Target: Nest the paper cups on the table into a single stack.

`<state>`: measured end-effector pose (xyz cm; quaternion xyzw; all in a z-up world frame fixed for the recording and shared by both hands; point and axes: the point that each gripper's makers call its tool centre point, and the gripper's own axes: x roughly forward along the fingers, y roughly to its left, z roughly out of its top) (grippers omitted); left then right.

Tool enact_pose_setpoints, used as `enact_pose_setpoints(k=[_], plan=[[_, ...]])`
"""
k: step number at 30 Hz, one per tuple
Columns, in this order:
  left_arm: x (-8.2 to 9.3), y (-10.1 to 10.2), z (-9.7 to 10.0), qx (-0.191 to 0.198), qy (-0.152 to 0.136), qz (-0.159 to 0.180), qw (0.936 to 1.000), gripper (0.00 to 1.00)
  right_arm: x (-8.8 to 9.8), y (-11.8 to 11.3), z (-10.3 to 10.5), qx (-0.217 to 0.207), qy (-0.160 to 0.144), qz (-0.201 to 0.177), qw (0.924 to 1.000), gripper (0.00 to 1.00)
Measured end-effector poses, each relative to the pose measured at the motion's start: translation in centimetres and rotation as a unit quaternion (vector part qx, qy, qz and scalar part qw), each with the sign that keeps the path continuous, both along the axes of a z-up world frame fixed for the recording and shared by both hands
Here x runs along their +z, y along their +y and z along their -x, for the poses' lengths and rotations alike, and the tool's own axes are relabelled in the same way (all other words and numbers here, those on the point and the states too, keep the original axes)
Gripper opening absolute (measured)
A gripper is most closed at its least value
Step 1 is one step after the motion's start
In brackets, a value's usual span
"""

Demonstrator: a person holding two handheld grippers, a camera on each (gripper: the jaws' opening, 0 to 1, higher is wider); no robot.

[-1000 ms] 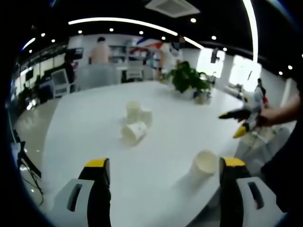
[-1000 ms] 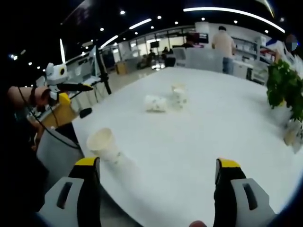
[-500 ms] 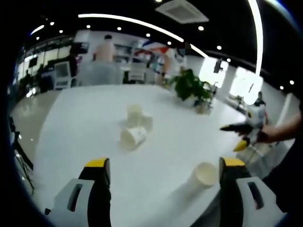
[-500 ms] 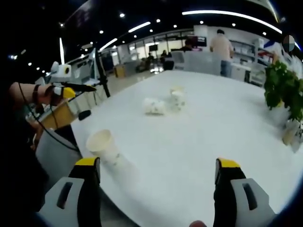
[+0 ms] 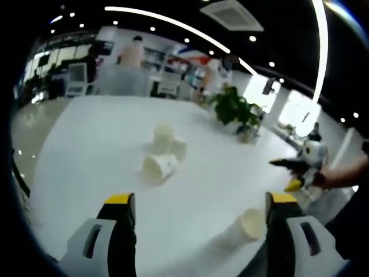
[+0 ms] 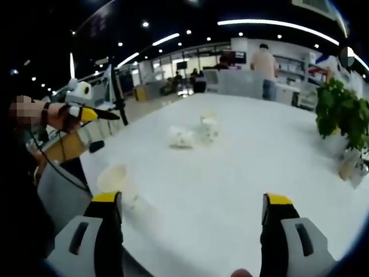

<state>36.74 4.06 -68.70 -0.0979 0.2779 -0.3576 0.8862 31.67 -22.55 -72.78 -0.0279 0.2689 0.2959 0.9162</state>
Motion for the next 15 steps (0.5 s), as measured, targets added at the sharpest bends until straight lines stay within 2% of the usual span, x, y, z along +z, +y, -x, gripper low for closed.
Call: enact_pose_setpoints(k=[5,7,12,15], plan=[[-0.4,-0.9,-1.1,0.010,0.019,0.032,0.9992,0.93,-0.3,-0.2,-0.4,-0.011,-0.005,-0.003,0.9999,1.00],[-0.1,-1.4,-1.6,0.018,0.025,0.062,0.9976,0.93,-0.5,-0.3,-0.4,-0.011,-0.002,-0.001,0.9999,1.00],[-0.9,-1.7,-2.7,0.022,0.040,0.067,0.9967,0.93,-0.7,-0.6,-0.4,-0.018,0.002,-0.009,0.9998,1.00],[-1.3,-1.9,-3.7,0.035,0.053,0.087,0.9942,0.92,-0.9,-0.7,-0.6,-0.026,0.003,-0.019,0.9995,1.00]])
